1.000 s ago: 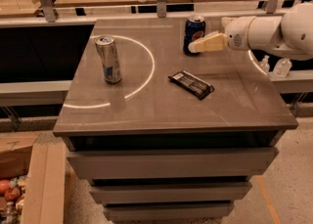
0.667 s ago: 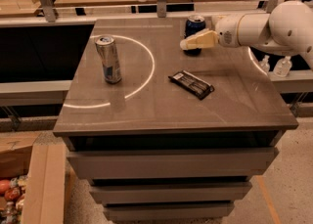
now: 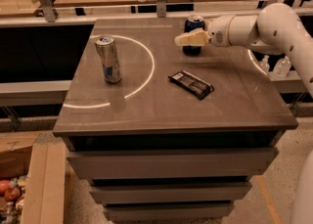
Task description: Pick pepsi can
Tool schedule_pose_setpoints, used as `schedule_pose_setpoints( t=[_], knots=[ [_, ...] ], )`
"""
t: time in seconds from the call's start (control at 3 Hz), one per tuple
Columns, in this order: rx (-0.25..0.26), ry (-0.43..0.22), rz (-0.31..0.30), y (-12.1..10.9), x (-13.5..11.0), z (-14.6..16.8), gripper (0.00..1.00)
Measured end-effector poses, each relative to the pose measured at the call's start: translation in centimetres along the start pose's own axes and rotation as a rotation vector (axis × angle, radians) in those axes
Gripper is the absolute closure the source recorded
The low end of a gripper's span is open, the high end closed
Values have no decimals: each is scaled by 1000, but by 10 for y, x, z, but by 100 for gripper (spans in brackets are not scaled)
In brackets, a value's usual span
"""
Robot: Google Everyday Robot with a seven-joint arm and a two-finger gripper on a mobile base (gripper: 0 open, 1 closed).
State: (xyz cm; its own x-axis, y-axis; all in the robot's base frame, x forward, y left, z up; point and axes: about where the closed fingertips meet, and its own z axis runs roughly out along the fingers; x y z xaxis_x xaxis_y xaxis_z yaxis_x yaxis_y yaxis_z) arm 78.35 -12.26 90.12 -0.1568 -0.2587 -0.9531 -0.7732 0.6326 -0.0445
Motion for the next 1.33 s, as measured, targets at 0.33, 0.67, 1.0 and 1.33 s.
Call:
schedule_pose_setpoints(
  t=[0.33, 0.67, 1.0, 1.33],
  knots=[
    [-22, -3, 0, -2, 5, 7, 47],
    [-39, -73, -19, -6, -5, 1, 71],
    [-70, -132, -91, -4, -40, -15, 95],
    [-111, -117, -133, 5, -65, -30, 100]
  ],
)
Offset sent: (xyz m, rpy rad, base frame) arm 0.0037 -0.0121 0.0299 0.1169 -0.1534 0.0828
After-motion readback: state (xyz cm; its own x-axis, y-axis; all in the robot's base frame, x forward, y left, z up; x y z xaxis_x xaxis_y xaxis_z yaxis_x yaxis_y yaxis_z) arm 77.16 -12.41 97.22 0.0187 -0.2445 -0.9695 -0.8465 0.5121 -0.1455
